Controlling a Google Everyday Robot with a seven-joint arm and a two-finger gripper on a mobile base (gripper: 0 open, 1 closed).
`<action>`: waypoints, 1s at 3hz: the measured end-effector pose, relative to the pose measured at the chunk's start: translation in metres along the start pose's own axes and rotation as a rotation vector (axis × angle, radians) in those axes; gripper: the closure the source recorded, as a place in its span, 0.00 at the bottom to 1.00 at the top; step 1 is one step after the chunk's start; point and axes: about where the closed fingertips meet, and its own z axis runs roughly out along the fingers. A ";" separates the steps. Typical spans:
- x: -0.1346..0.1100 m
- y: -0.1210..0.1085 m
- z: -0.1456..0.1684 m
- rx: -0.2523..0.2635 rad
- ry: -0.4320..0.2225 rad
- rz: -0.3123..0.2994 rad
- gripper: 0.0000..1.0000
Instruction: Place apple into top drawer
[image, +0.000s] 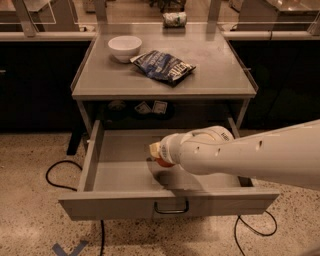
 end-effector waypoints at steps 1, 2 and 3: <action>0.000 0.000 0.000 0.000 0.000 0.000 0.58; 0.000 0.000 0.000 0.000 0.000 0.000 0.35; 0.000 0.000 0.000 0.000 0.000 0.000 0.12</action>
Offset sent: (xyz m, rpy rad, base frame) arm 0.0000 0.0000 0.0000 0.0000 0.0000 0.0000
